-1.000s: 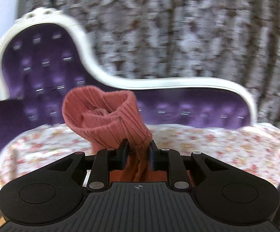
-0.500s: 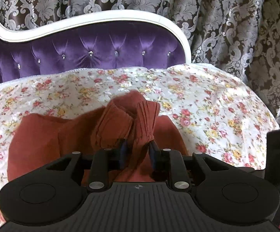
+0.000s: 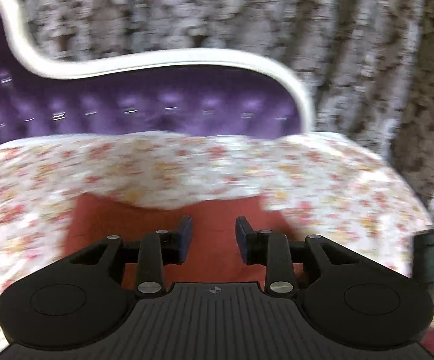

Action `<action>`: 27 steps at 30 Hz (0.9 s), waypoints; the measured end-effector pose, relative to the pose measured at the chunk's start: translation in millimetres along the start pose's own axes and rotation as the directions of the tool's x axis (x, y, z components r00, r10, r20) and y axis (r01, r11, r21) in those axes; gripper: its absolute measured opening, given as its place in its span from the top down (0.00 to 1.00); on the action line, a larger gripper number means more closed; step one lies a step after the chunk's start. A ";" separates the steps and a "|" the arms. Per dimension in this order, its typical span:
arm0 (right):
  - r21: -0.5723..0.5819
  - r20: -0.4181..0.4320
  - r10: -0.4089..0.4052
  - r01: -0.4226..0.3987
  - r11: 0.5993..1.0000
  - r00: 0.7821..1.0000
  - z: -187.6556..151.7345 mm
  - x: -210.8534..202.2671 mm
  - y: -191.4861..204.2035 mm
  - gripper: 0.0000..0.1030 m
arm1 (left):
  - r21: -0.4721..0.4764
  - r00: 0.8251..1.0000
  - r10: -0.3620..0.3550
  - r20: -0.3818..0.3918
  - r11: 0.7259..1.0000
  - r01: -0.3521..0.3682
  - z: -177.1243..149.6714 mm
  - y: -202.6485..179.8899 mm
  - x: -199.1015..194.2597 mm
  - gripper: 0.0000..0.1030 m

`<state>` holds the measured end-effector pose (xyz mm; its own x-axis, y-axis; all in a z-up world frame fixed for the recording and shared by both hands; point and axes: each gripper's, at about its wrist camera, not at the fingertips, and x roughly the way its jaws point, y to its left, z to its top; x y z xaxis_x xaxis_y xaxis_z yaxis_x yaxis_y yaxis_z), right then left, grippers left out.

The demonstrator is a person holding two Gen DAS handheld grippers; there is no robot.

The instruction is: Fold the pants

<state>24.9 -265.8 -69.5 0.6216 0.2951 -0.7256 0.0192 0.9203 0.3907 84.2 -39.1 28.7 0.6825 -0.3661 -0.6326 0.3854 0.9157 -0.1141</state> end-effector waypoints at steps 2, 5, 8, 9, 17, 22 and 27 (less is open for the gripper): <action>-0.022 -0.009 -0.007 0.007 1.000 1.000 -0.5 -1.7 1.8 0.80 | -0.028 0.997 0.065 -0.047 0.997 -0.066 -6.8 21.1 7.6 0.70; -0.050 -0.022 -0.015 0.014 0.999 1.000 -0.9 -7.1 2.8 0.75 | -0.060 0.985 0.086 -0.147 0.994 -0.096 -28.7 46.2 23.7 0.70; -0.066 -0.007 -0.034 0.033 0.997 0.999 0.0 -19.9 2.8 0.63 | -0.066 0.967 0.065 -0.246 0.994 -0.084 -53.0 55.1 41.6 0.70; -0.065 0.011 -0.035 0.036 0.997 0.999 0.9 -25.6 2.3 0.54 | -0.062 0.966 0.061 -0.252 0.995 -0.079 -60.2 55.5 43.1 0.70; -0.021 0.137 0.031 -0.029 0.999 0.990 21.7 -41.9 8.1 0.25 | -0.032 0.973 0.074 -0.217 0.996 -0.083 -66.0 47.7 42.1 0.69; -0.063 0.083 -0.008 0.014 0.998 0.996 32.1 -2.8 16.2 0.23 | -0.042 0.974 0.065 -0.215 0.996 -0.076 -68.2 51.3 41.1 0.69; -0.048 0.001 -0.010 0.010 0.999 1.000 30.1 25.6 10.5 0.23 | -0.023 0.976 0.074 -0.205 0.996 -0.081 -70.0 49.4 40.3 0.69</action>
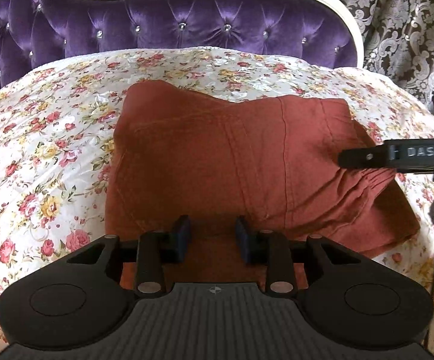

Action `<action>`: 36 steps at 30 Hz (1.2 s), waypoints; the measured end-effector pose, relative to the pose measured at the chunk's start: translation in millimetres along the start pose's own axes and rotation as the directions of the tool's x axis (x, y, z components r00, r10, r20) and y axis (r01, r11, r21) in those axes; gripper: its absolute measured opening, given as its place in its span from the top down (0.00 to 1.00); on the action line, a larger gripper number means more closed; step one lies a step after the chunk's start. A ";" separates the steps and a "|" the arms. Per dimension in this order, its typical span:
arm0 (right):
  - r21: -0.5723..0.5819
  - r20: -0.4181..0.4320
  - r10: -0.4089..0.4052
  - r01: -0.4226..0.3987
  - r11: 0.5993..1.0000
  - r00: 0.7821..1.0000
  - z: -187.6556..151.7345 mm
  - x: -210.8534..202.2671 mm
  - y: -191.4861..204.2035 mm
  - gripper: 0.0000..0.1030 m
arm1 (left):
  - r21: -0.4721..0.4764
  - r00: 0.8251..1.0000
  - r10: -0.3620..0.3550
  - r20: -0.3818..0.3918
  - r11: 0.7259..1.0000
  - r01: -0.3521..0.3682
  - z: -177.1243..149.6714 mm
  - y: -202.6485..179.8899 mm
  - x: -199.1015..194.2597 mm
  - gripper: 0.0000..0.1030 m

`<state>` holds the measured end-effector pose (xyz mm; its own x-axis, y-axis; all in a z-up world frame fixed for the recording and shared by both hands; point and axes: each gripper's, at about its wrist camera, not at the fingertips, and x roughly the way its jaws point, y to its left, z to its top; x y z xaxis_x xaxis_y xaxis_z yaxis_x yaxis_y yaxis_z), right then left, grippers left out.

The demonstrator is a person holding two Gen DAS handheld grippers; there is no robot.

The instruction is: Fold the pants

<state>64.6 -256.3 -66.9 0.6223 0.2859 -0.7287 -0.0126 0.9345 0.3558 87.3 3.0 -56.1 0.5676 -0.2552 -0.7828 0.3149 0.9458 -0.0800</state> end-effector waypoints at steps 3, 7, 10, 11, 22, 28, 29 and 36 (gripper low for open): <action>0.028 0.003 0.033 -0.034 0.999 0.999 -2.8 0.5 -1.5 0.33 | -0.006 1.000 -0.014 0.005 1.000 0.014 0.2 3.0 -0.6 0.69; -0.057 0.010 0.047 -0.046 0.997 0.999 -2.6 -10.3 20.7 0.73 | -0.045 0.999 -0.043 0.018 0.998 0.044 4.1 11.0 -7.1 0.69; -0.190 0.111 0.029 -0.008 0.982 0.993 -1.7 -41.3 51.9 0.77 | -0.086 0.997 -0.027 0.066 0.996 0.032 9.4 21.3 -23.3 0.68; -0.218 0.156 0.042 -0.007 0.976 0.987 -1.8 -56.4 59.0 0.78 | -0.095 0.996 -0.015 0.086 0.995 0.023 11.7 25.1 -30.0 0.67; -0.034 0.039 -0.077 0.078 0.996 0.996 -26.5 -25.3 0.5 0.72 | -0.078 0.998 0.057 0.024 0.995 -0.055 18.0 39.6 -10.8 0.66; -0.015 0.044 -0.058 0.058 0.998 0.997 -28.7 -24.8 -10.1 0.74 | -0.038 0.995 0.097 -0.012 0.995 -0.097 -4.2 48.7 7.8 0.50; -0.005 0.045 -0.054 0.054 0.999 0.998 -28.6 -23.9 -9.0 0.73 | -0.031 0.994 0.111 -0.015 0.993 -0.111 -4.1 49.6 6.9 0.45; -0.009 0.056 -0.052 0.052 0.999 0.997 -30.8 -25.0 -10.7 0.72 | -0.030 0.984 0.170 0.051 0.985 -0.169 32.4 50.5 -11.1 0.52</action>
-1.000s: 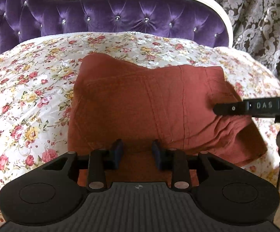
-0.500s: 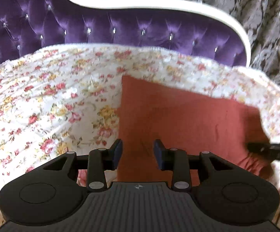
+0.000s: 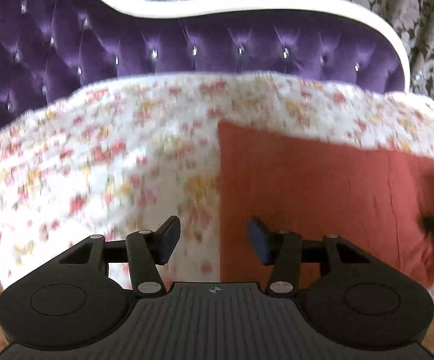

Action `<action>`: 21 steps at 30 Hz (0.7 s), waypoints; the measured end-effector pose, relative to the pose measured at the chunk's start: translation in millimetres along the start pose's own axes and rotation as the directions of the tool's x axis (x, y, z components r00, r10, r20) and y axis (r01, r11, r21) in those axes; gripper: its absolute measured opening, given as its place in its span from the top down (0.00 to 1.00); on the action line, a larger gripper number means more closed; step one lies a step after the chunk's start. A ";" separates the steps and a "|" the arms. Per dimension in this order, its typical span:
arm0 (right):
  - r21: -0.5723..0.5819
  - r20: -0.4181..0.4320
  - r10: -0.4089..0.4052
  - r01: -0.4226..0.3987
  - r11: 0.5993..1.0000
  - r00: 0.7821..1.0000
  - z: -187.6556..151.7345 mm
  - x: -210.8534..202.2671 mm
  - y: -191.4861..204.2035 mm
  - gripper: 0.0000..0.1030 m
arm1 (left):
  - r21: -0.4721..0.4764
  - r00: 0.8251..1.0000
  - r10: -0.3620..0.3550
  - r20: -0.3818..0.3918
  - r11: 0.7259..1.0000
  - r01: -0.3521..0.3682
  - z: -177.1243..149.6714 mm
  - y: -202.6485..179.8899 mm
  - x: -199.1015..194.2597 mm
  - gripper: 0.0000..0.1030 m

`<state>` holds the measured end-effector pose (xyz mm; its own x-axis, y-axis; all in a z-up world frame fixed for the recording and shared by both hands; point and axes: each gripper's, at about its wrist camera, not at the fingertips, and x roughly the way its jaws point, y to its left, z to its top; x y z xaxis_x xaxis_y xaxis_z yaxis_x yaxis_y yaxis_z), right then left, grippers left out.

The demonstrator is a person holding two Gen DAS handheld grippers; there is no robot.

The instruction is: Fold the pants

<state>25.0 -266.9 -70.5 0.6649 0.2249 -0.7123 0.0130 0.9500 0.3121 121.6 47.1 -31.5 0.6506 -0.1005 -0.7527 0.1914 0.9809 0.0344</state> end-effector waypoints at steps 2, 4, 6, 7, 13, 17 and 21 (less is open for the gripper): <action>0.002 0.000 0.005 -0.005 1.000 1.000 -0.5 -0.3 -1.7 0.71 | -0.003 1.000 -0.020 -0.003 1.000 0.020 15.3 -3.2 10.8 0.52; 0.005 -0.003 0.011 -0.011 1.000 1.000 -0.3 -0.2 -2.7 0.71 | -0.002 1.000 -0.026 -0.016 1.000 0.026 27.6 -9.6 26.1 0.52; 0.008 -0.004 0.018 -0.018 1.000 1.000 -0.2 0.3 -4.2 0.70 | -0.004 0.999 -0.031 -0.038 0.999 0.031 35.7 -15.5 42.1 0.52; 0.007 -0.002 0.021 -0.021 1.000 1.000 -0.5 0.6 -5.0 0.70 | -0.004 0.998 -0.027 -0.053 1.000 0.027 40.2 -15.8 52.1 0.52; 0.005 -0.003 0.034 -0.034 0.999 0.999 -1.6 -2.5 -8.8 0.69 | -0.004 0.990 -0.013 -0.138 1.000 0.013 47.4 -11.2 88.9 0.49; -0.047 -0.006 -0.006 0.006 0.999 1.000 -1.4 -9.8 -1.9 0.65 | -0.028 0.989 -0.036 -0.141 0.999 0.033 47.6 -3.3 88.7 0.45; -0.110 -0.002 -0.075 0.074 0.991 0.997 -4.3 -14.0 8.7 0.58 | -0.009 0.992 -0.014 -0.125 1.000 0.013 43.4 -6.6 85.1 0.43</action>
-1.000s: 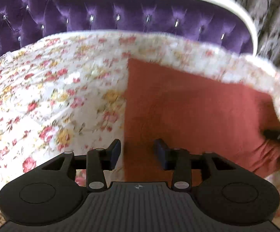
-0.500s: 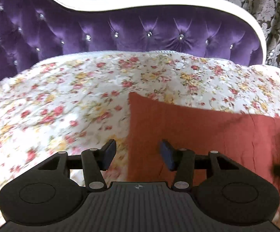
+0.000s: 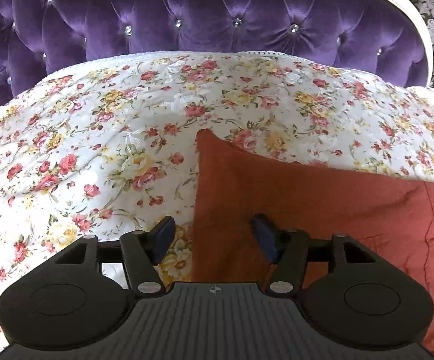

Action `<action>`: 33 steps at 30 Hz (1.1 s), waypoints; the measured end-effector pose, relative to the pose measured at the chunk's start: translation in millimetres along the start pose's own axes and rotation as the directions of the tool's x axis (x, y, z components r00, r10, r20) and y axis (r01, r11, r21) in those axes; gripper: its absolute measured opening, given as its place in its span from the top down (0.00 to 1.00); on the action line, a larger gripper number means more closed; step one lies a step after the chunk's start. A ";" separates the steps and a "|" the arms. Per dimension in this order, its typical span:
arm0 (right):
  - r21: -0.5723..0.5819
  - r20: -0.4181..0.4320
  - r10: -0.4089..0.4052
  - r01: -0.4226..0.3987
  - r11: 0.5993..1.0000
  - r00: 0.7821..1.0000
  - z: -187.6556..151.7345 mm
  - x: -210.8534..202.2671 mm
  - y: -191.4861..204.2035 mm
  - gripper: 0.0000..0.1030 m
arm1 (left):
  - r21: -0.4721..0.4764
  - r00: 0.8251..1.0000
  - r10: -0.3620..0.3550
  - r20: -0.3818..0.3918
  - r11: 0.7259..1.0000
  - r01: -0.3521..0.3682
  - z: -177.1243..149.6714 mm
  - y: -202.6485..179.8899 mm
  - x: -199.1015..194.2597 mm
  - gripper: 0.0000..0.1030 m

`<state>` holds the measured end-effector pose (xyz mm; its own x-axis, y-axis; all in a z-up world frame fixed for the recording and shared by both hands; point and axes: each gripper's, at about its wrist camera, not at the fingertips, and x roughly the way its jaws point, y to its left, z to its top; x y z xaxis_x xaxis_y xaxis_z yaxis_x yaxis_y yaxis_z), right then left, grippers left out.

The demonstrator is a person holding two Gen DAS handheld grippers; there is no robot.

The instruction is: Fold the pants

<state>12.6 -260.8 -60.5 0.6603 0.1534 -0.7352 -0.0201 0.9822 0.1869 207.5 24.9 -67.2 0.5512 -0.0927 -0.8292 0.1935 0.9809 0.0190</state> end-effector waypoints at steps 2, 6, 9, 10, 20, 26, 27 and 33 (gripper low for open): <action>0.009 -0.006 -0.012 0.012 1.000 1.000 -0.7 1.5 0.4 0.57 | -0.001 1.000 -0.001 -0.002 1.000 0.001 2.5 0.1 1.9 0.42; 0.016 -0.008 -0.129 0.129 0.991 0.992 -0.6 5.3 3.0 0.26 | -0.011 1.000 -0.003 -0.009 1.000 0.003 4.5 2.8 5.1 0.38; 0.052 -0.013 -0.126 0.126 0.991 0.992 -3.3 6.3 -0.1 0.28 | -0.011 1.000 0.005 -0.004 1.000 -0.005 4.1 2.1 5.1 0.36; 0.052 -0.015 -0.124 0.125 0.991 0.992 -2.9 6.4 -1.0 0.29 | -0.011 1.000 0.008 -0.003 1.000 -0.008 3.9 1.7 5.1 0.36; 0.061 -0.010 -0.104 0.105 0.993 0.995 -6.7 11.7 -5.0 0.26 | -0.022 1.000 0.025 -0.008 0.999 -0.025 4.4 1.0 3.4 0.35; 0.066 -0.006 -0.104 0.104 0.992 0.995 -7.3 12.8 -5.0 0.26 | -0.006 0.997 0.074 -0.003 0.997 -0.074 -4.9 -3.3 -10.5 0.36; 0.066 -0.006 -0.104 0.104 0.992 0.995 -7.3 12.8 -5.2 0.26 | 0.002 0.997 0.083 -0.002 0.997 -0.083 -6.7 -3.8 -13.6 0.36; 0.065 -0.009 -0.103 0.103 0.993 0.995 -6.9 13.0 -5.8 0.26 | 0.026 0.997 0.078 -0.005 0.997 -0.077 -29.9 -0.6 -32.9 0.36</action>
<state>16.1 -263.7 -75.6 0.6521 0.0523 -0.7564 0.0969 0.9837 0.1516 165.0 32.4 -56.7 0.5602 -0.0153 -0.8282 0.1709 0.9805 0.0975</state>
